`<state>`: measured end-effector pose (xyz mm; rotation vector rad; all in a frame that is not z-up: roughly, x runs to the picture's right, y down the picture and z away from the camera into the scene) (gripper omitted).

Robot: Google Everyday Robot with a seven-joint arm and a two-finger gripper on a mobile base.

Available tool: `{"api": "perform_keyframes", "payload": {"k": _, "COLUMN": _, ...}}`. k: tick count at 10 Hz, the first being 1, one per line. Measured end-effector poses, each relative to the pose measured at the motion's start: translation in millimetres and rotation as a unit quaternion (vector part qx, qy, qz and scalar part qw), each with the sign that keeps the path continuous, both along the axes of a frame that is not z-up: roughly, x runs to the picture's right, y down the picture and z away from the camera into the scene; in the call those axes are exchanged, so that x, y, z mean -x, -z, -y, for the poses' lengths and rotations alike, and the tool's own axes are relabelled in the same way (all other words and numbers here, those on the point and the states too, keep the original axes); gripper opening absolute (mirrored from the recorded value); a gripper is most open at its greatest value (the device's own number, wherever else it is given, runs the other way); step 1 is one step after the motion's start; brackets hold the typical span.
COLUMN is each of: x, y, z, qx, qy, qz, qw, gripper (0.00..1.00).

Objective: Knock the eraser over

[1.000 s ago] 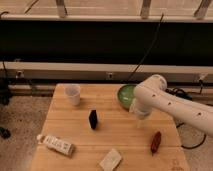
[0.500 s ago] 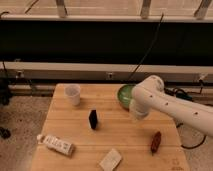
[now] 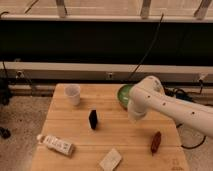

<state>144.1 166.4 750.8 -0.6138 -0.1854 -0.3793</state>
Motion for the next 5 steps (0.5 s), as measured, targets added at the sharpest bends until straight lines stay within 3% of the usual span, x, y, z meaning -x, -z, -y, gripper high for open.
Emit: {"api": "perform_keyframes", "payload": {"k": 5, "x": 10.5, "y": -4.1, "z": -2.5, "qx": 0.002, "qy": 0.011, "qz": 0.01, "qw": 0.9999, "gripper": 0.05}}
